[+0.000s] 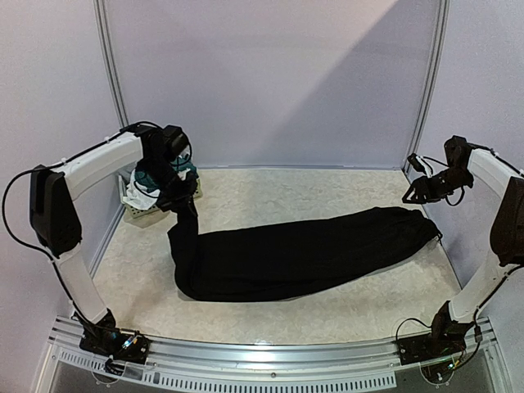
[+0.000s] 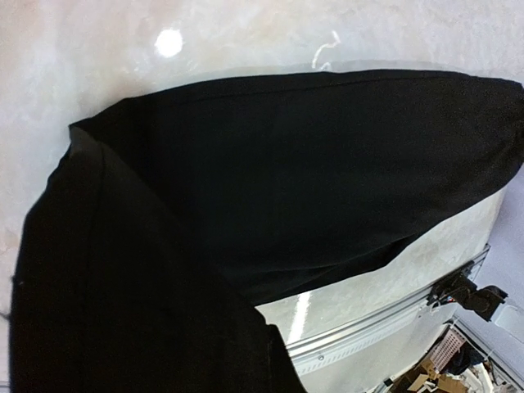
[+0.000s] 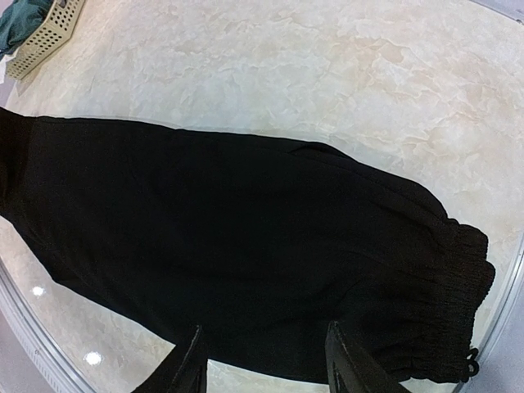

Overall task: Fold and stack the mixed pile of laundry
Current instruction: Fold the rectangle-folded trousers at the center of the board.

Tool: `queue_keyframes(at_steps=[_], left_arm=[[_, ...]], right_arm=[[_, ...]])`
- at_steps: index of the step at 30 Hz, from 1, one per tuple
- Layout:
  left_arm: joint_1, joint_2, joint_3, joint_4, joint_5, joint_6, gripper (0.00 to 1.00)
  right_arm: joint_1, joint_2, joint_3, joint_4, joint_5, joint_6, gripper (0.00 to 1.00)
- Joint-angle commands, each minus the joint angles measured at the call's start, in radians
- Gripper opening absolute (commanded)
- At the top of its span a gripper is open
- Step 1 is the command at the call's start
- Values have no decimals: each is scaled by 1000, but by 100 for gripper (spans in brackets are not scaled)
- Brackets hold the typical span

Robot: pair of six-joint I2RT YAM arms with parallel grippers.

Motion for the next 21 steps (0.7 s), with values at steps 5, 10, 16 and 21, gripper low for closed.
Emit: queue_keyframes(at_steps=[5, 10, 16, 21], left_arm=[[-116, 135, 172, 23, 73, -100, 0], [-166, 183, 219, 38, 98, -125, 0], [-195, 248, 295, 71, 127, -155, 0], [-228, 330, 426, 79, 162, -187, 0]], right_arm=[[6, -26, -23, 18, 16, 9, 50], [6, -27, -24, 22, 14, 10, 49], [8, -22, -24, 27, 9, 15, 49], [6, -20, -27, 31, 15, 15, 49]])
